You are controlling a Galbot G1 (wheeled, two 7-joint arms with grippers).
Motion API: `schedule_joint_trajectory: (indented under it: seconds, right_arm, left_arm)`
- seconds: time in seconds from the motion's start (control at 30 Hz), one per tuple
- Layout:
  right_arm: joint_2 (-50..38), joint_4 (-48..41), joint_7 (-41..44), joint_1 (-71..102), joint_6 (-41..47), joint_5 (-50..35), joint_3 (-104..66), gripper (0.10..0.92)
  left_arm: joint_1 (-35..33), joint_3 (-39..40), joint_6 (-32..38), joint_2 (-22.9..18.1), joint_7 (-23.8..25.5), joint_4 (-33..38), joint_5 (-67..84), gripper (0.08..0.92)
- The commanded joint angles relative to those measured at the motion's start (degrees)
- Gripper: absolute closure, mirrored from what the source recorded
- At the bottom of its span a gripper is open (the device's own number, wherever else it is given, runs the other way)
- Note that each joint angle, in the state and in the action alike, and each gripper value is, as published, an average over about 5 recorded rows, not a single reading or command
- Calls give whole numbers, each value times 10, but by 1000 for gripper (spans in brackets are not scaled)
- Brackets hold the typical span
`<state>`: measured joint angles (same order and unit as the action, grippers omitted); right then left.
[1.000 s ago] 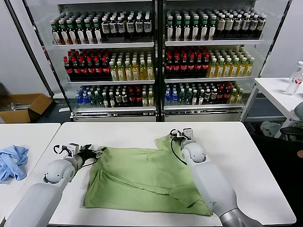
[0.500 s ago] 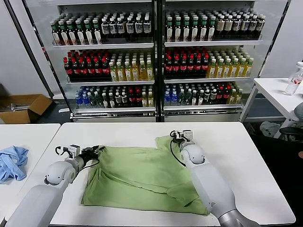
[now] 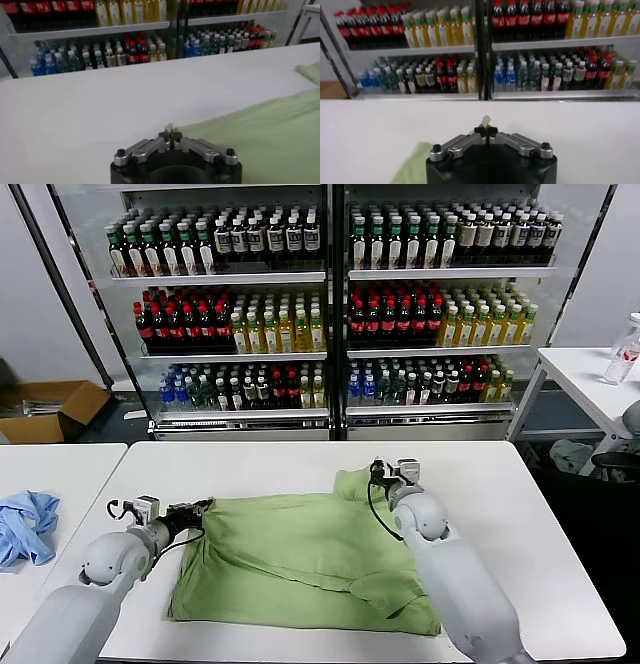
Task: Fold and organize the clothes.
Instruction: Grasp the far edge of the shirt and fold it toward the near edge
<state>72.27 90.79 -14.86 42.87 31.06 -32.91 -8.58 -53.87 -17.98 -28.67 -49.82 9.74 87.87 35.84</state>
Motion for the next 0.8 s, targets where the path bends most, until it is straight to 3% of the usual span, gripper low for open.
schedule_joint_trajectory:
  seconds: [0.03, 0.27, 0.8]
  right_arm:
    - [-79, 257, -24, 194, 20, -28, -45, 920]
    - [-85, 331, -13, 308, 18, 10, -83, 920]
    - [-71, 408, -2, 431, 6, 76, -129, 920]
  left_arm:
    - [-88, -46, 21, 42, 1, 77, 29, 912]
    - [-138, -80, 28, 52, 9, 102, 30, 912]
    - [-259, -136, 20, 39, 24, 181, -1, 912]
